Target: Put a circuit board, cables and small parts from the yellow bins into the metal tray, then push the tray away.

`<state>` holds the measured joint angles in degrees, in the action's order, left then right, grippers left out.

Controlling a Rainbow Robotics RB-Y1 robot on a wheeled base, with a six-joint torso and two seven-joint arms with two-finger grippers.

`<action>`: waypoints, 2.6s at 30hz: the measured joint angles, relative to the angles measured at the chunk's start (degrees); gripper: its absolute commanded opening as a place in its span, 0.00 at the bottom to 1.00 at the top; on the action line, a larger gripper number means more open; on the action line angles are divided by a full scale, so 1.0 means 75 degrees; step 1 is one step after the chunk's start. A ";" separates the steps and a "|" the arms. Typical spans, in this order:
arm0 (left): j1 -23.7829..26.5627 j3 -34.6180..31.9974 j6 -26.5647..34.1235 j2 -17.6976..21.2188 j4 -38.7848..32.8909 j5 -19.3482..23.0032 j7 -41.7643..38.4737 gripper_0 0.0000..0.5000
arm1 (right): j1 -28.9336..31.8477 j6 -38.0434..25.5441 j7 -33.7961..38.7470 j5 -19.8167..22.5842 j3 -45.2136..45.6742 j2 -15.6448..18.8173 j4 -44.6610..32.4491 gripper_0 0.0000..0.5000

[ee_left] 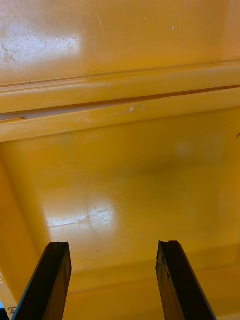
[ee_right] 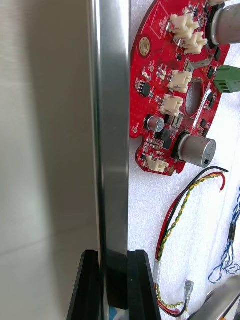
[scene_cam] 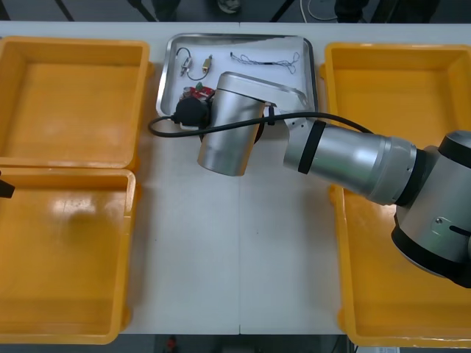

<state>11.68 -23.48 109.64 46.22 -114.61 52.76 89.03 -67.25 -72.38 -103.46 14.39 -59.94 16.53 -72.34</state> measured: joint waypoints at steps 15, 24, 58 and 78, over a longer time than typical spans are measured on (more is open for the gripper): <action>0.0000 0.0000 0.0000 0.0000 0.0000 0.0000 0.0000 1.00 | -0.0189 0.1307 -0.0049 -0.0025 0.0053 -0.0116 0.1188 0.00; 0.0000 -0.0001 0.0000 0.0000 0.0000 0.0000 0.0000 1.00 | -0.0192 0.1875 -0.0067 -0.0035 0.0054 -0.0117 0.1503 0.00; 0.0000 -0.0004 0.0000 0.0000 -0.0001 0.0000 0.0000 1.00 | 0.0773 -0.2785 -0.0028 -0.0157 0.1878 -0.0146 -0.2561 1.00; -0.0001 -0.0008 0.0000 0.0000 -0.0006 -0.0002 0.0000 1.00 | 0.3869 -0.4992 0.3314 0.0007 0.4130 0.0638 -0.7497 1.00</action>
<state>11.67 -23.54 109.64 46.22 -114.66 52.75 89.03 -38.23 -109.82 -78.61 14.44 -28.97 21.32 -128.57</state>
